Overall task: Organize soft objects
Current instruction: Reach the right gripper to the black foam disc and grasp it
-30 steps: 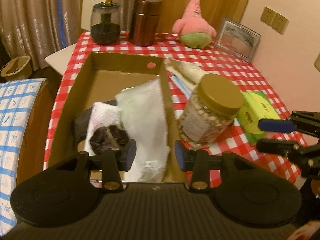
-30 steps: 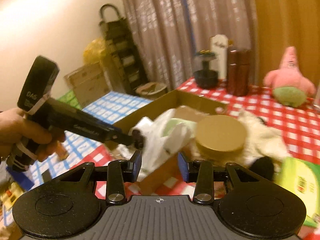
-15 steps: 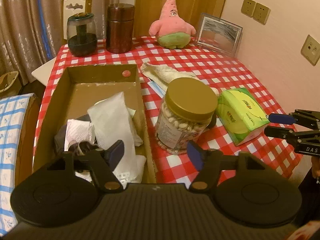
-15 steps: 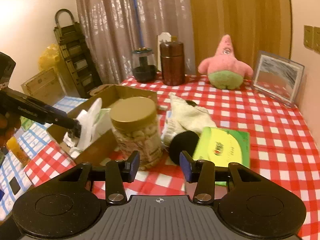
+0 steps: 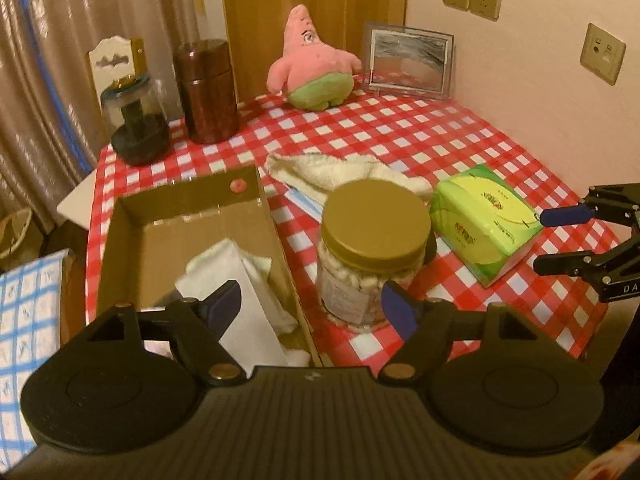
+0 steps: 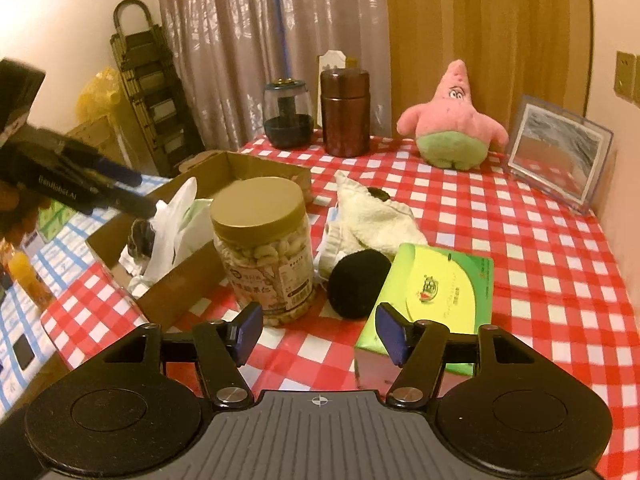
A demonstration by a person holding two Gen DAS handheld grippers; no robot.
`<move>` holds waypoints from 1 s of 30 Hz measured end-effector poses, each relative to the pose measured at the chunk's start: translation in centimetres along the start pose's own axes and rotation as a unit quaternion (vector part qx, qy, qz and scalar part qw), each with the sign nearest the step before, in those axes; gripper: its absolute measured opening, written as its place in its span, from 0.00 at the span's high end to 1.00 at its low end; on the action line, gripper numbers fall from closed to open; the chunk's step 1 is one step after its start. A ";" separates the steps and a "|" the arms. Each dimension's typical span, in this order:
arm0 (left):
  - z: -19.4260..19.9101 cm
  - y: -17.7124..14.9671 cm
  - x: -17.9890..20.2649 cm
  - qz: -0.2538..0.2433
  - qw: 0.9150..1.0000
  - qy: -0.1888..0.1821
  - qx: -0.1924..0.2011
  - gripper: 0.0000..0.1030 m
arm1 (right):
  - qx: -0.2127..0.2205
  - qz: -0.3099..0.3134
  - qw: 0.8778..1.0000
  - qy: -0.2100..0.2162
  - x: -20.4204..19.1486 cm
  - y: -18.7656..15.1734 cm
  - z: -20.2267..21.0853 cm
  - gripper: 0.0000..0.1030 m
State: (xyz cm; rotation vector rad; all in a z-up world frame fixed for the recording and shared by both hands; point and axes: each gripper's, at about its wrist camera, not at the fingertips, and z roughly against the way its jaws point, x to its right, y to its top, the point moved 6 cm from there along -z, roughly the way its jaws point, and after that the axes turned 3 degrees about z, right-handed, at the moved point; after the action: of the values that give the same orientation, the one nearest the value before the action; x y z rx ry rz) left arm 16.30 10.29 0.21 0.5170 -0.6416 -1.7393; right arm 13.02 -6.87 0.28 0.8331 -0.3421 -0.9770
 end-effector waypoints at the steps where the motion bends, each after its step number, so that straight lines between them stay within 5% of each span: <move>1: 0.0 0.4 -0.3 -0.004 1.000 0.001 0.001 0.27 | -0.001 0.005 1.000 -0.001 0.0 0.2 -0.1 0.38; 6: -0.5 3.0 -1.5 -0.035 0.999 0.005 -0.001 0.27 | -0.008 0.056 0.998 0.008 0.1 1.6 -0.8 0.18; 12: -2.4 6.0 -1.9 -0.090 0.996 -0.007 -0.011 0.24 | -0.044 0.190 0.981 0.018 0.7 3.6 -3.7 0.17; 16: -4.0 7.8 -1.6 -0.159 0.987 -0.035 0.011 0.22 | -0.092 0.275 0.956 0.043 1.3 4.4 -6.6 0.16; 23: -8.3 9.5 -1.7 -0.235 0.970 -0.059 -0.006 0.17 | -0.157 0.404 0.899 0.071 2.0 4.4 -11.4 0.14; 30: -12.4 10.8 -3.9 -0.215 0.975 -0.060 -0.026 0.11 | -0.198 0.441 0.867 0.120 2.1 4.0 -15.2 0.12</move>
State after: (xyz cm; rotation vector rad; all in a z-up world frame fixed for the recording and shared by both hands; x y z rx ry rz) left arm 33.07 10.06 -1.98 0.5443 -0.5962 -2.2029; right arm 25.66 -0.43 -6.81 0.3304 -0.2490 -0.0627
